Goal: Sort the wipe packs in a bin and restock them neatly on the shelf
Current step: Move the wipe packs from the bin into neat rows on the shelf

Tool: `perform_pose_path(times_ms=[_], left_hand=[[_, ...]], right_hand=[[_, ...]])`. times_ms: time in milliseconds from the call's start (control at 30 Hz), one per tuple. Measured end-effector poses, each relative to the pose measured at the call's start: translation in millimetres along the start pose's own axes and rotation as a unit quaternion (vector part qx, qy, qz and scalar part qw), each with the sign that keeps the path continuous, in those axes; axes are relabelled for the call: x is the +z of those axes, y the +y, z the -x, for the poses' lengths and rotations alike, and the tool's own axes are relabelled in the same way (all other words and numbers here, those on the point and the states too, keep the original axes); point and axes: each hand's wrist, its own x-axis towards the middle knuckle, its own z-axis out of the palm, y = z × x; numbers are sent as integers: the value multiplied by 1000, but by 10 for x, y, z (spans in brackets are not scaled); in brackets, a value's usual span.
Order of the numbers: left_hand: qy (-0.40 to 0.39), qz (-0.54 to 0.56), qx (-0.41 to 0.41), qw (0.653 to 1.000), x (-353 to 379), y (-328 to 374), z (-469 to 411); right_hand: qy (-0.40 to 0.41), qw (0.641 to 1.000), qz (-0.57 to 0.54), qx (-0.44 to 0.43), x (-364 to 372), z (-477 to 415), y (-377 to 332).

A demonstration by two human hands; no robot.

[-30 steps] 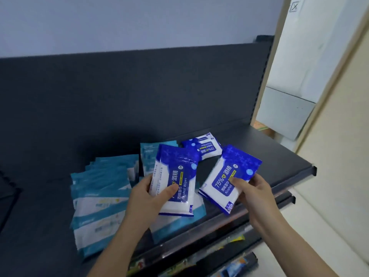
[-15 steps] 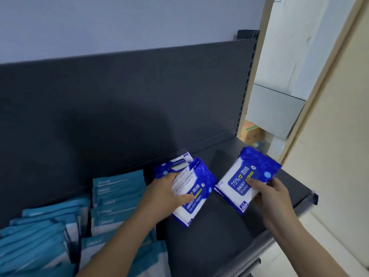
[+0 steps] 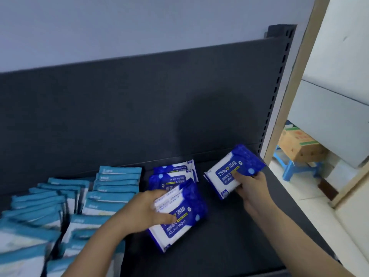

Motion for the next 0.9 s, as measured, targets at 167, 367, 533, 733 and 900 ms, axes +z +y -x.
perform_pose_path(times_ms=[167,367,533,733,900], left_hand=[[-83,36,-27,996,-57,38,-25],[-146,-1,-19,989,-170,-2,-262],[-155,-124,18,980,-217,32,-426],[-85,-93,30,992,-234,34,-518],[67,-54,52,995,-295,-49,-518]], right_hand=[[51,995,83,12,109,-165,97],[33,958,278,-68,-68,-97,42],[53,969,241,-31,-205,-173,54],[111,907,398,-81,-172,-164,-20],[65,792,580,-180,-98,-113,-104]])
